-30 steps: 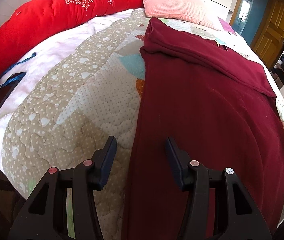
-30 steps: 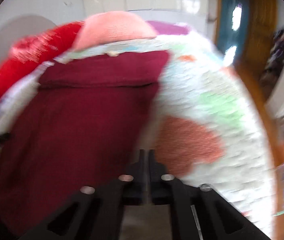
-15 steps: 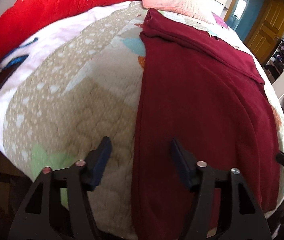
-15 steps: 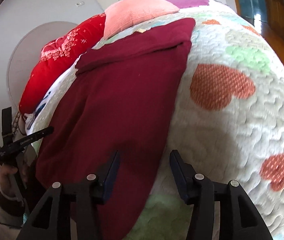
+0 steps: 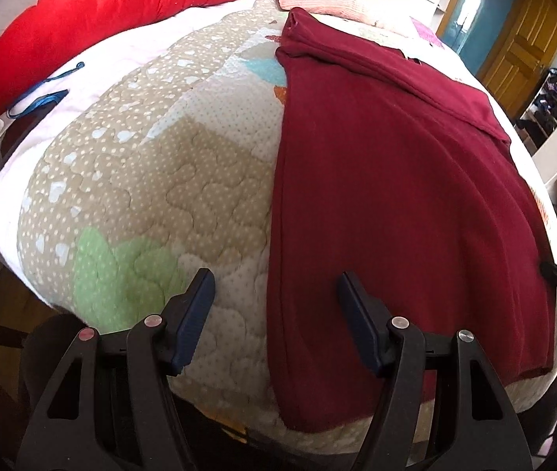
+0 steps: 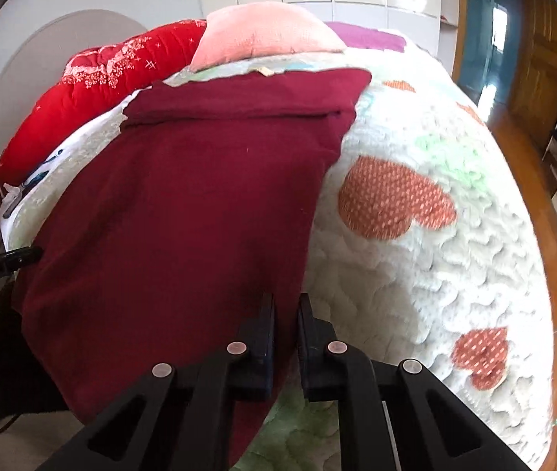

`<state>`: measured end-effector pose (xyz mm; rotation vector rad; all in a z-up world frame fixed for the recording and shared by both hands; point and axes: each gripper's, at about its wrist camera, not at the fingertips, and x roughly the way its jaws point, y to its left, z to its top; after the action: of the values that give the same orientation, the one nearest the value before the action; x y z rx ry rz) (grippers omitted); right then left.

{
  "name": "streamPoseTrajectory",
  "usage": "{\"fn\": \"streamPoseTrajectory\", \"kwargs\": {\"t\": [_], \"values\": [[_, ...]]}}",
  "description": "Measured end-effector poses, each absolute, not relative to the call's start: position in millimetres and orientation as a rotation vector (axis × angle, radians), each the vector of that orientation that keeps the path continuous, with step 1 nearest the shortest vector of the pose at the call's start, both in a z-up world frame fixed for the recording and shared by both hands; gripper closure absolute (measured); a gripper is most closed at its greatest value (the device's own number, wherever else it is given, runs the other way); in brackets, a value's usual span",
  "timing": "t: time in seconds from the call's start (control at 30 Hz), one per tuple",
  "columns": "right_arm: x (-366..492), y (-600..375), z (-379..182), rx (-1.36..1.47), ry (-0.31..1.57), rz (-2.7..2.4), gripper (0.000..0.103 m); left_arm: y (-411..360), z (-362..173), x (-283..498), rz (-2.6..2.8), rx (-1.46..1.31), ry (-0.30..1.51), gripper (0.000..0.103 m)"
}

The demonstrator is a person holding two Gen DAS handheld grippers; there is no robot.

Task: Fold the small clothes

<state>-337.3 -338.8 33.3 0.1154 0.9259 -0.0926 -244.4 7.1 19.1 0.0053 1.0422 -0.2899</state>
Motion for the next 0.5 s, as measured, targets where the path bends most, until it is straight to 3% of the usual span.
{"fn": "streamPoseTrajectory", "kwargs": {"t": [0.13, 0.2, 0.23, 0.27, 0.5], "values": [[-345.6, -346.7, 39.0, 0.223, 0.92, -0.043, 0.091, 6.8, 17.1, -251.8, -0.294, 0.016, 1.031, 0.035], [-354.2, -354.7, 38.6, 0.301, 0.933, -0.004, 0.073, 6.7, 15.9, -253.6, -0.296, 0.021, 1.023, 0.034], [-359.7, -357.3, 36.5, 0.338, 0.941, 0.022, 0.056, 6.4, 15.6, -254.0, -0.296, 0.023, 1.022, 0.034], [-365.7, -357.9, 34.4, 0.361, 0.944, 0.043, 0.052, 6.1, 15.5, -254.7, -0.295, 0.026, 1.022, 0.033], [-397.5, -356.1, 27.4, 0.438, 0.944, 0.138, 0.052, 4.2, 14.6, -256.9, -0.291, 0.03, 1.027, 0.028]]}}
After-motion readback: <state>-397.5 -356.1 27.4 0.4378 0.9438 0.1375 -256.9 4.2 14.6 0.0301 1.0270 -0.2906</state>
